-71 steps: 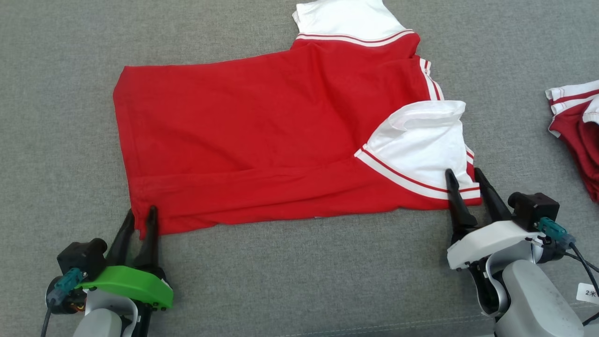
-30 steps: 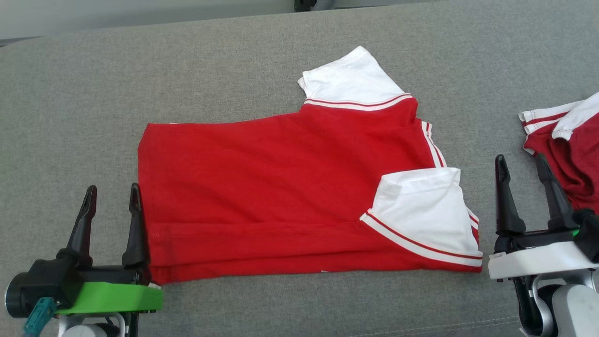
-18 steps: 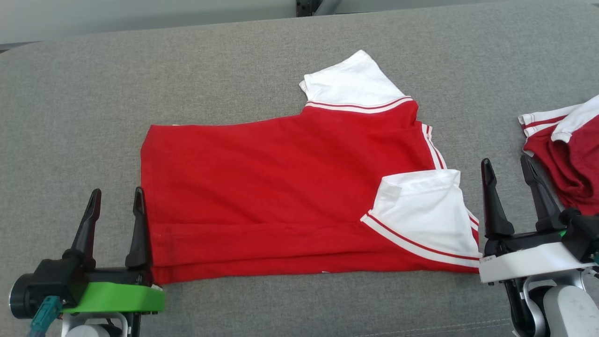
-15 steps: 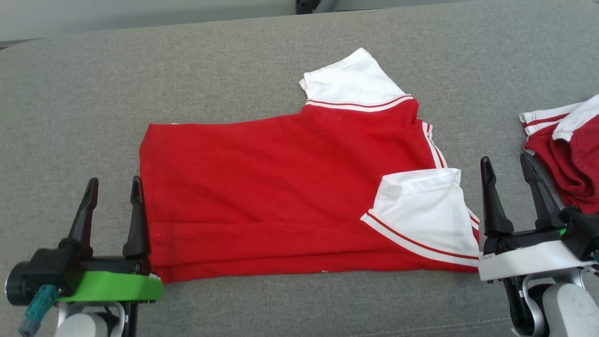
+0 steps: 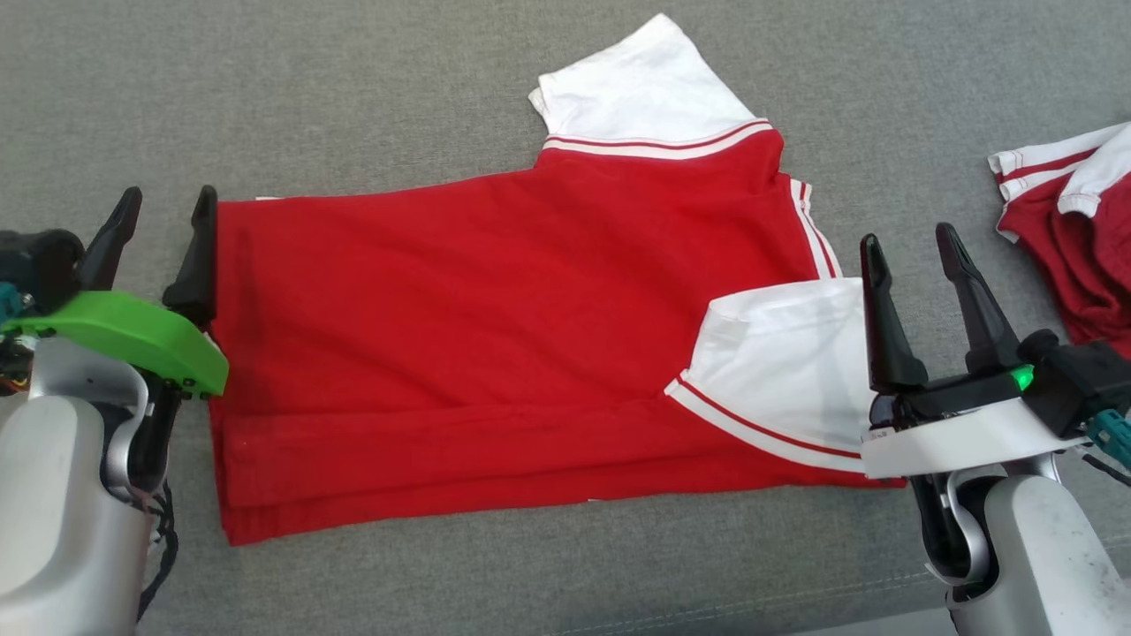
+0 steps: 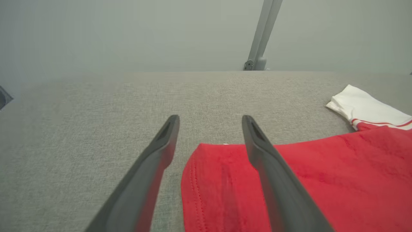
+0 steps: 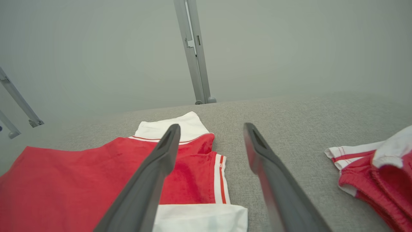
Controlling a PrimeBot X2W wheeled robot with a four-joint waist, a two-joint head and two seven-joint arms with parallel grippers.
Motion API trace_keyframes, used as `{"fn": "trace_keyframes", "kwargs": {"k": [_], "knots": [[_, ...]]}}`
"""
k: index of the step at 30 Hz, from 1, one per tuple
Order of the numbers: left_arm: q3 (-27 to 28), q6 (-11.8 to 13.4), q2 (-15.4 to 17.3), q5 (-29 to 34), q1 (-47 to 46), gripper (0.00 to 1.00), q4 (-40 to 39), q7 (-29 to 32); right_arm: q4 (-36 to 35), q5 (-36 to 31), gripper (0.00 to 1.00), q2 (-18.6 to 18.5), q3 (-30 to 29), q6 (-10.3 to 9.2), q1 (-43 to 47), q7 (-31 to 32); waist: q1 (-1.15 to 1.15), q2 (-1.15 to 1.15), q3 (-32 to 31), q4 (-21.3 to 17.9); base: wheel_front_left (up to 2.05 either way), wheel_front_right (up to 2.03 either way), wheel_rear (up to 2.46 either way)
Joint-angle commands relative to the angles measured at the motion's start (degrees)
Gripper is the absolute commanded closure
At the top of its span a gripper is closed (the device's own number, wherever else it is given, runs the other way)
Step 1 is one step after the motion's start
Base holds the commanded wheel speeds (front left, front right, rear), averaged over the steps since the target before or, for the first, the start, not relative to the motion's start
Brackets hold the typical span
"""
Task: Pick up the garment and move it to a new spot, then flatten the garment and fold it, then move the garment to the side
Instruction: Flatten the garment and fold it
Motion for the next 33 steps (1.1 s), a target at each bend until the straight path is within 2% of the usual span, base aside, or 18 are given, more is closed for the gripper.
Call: {"fn": "trace_keyframes", "kwargs": {"k": [1,9,10,11,12,19,25,33], "knots": [[-0.2,-0.5,0.8,-1.5,-2.5,0.00,3.0,0.9,0.7,0.5,0.00,0.2,0.4,-0.06,-1.3,-0.7,0.00,0.00,3.2,-2.6,0.00,0.00,0.00],[-2.5,-1.4,2.0,-6.0,-7.3,0.00,14.7,3.8,3.9,1.4,0.00,0.5,0.6,-0.06,-3.4,-1.8,0.00,0.00,4.7,-3.8,0.00,0.00,0.00],[-2.9,-1.4,2.0,-6.7,-7.5,0.13,15.7,4.1,4.3,1.5,0.00,0.4,0.6,-0.05,-3.6,-1.9,0.00,0.00,4.7,-3.8,0.00,0.00,0.00],[-3.4,-1.4,2.0,-7.0,-7.6,0.61,16.3,3.9,4.6,1.6,0.00,0.3,0.4,-0.05,-3.7,-2.1,0.00,0.00,4.7,-3.7,0.00,0.00,0.00],[-4.0,-1.4,1.9,-7.7,-7.6,1.00,16.6,3.9,5.0,1.7,0.00,0.2,0.3,-0.05,-3.9,-2.1,0.00,0.00,4.6,-3.7,0.00,0.00,0.00],[-7.6,-1.4,3.0,-9.1,-8.9,1.00,17.4,0.2,8.6,3.4,0.00,-1.9,-1.2,-0.05,-8.7,-2.1,0.00,0.00,4.3,-2.7,0.00,0.00,0.00],[-9.6,-1.4,2.2,-8.9,-10.9,1.00,17.0,-2.5,13.6,4.6,0.00,-5.1,-1.0,-0.05,-15.9,-0.9,0.00,0.00,5.0,-0.6,0.00,0.00,0.00],[-13.9,-1.3,-1.1,-7.2,-16.0,1.00,15.0,-5.9,24.5,7.5,0.00,-10.2,3.8,-0.05,-31.0,2.7,0.00,0.00,9.1,6.3,0.00,0.00,0.00]]}}
